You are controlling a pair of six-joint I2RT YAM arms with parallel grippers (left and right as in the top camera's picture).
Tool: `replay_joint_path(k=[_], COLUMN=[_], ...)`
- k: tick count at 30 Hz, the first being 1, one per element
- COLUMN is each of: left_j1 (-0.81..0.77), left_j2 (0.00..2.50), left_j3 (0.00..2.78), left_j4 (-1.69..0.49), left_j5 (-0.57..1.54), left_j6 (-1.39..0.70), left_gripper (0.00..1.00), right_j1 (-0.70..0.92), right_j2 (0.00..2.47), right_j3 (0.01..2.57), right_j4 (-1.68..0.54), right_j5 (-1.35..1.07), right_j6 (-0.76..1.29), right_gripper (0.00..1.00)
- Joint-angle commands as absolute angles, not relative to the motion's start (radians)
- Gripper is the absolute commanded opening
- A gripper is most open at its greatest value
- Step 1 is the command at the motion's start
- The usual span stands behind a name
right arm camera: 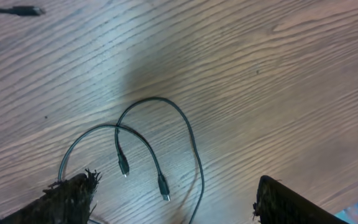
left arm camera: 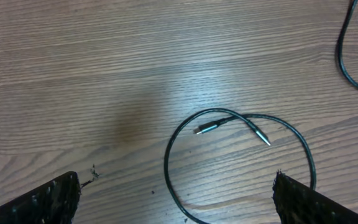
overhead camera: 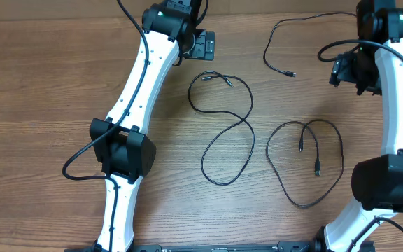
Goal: Untangle cables
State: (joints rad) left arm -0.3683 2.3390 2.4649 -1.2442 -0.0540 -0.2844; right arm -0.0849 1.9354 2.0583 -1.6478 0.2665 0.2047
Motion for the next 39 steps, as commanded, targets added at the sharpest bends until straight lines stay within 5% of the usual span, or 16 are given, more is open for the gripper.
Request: replay_joint_path(k=[1,13,18,28,39], left_j1=[-0.368,-0.368,-0.368,-0.369,-0.369], left_j2=[2.355,2.409,2.409,2.409,2.409], left_j3=[2.467,2.465,2.465,2.465,2.465], left_j4=[-1.254,-1.249,-1.245,-1.245,-1.245], left_j5=[-0.062,-0.052,-0.051,-0.052,-0.052], left_j6=[-0.24,-0.232,-0.233,-0.232,-0.232], left_gripper=[1.0,1.0,0.99,1.0,1.0], right_j1=[-0.088,-0.102,-0.15,-0.285,-0.295], right_j2=[1.945,1.945,1.945,1.945,1.945], right_j3=[1.978,1.615,1.502,1.398,1.31], right_j4=[-1.601,-1.333,-1.227,-1.09,-0.933], right_j5=[0.261,0.261,0.26,-0.023,-0.02], right_j6=[0.147,-0.144,-0.256,-0.353,-0.424], right_gripper=[0.84,0.86,0.74,0.82,0.81])
